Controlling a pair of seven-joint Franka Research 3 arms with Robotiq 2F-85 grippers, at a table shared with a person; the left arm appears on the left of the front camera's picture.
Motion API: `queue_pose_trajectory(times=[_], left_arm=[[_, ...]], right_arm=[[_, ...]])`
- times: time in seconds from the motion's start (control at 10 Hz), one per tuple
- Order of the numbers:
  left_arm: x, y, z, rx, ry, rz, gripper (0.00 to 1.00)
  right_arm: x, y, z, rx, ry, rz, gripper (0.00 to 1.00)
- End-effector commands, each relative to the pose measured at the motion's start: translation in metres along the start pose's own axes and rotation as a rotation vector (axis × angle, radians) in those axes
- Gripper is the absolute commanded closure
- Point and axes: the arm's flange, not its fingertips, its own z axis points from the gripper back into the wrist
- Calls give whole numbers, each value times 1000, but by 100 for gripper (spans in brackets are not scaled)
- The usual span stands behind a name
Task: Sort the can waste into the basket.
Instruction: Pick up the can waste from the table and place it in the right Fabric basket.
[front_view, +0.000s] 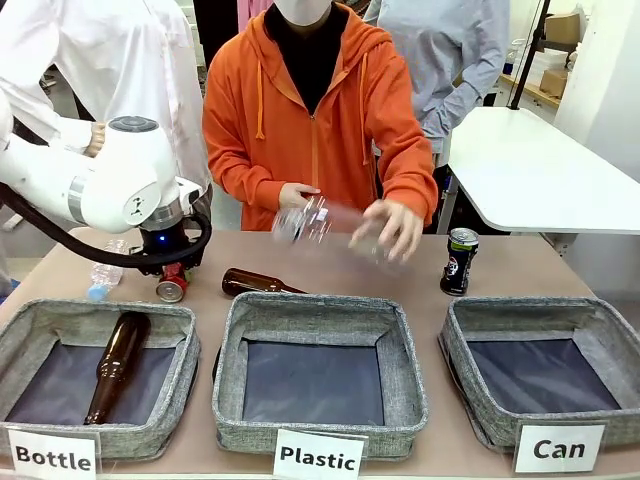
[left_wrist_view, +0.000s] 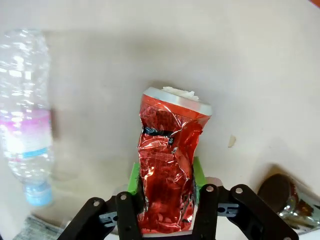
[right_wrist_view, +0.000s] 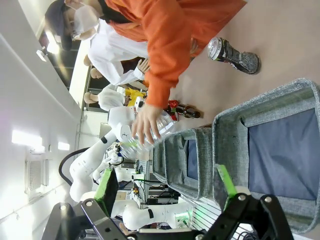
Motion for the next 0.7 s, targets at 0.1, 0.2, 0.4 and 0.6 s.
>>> queue_pose_trajectory(times=[0.1,0.2,0.4,0.6], left_arm=[[-8,89,71,-179,-57,-123,100],[-20,116,95,-282,-73,-188,100],[-65,158,125,-450,-89,-487,100],[-125,201,142,-563,-148,-844,100]], right_arm=[[2,0,0,21,-9,24,0],[2,0,0,21,-9,24,0],[2,0,0,21,-9,24,0],[2,0,0,21,-9,24,0]])
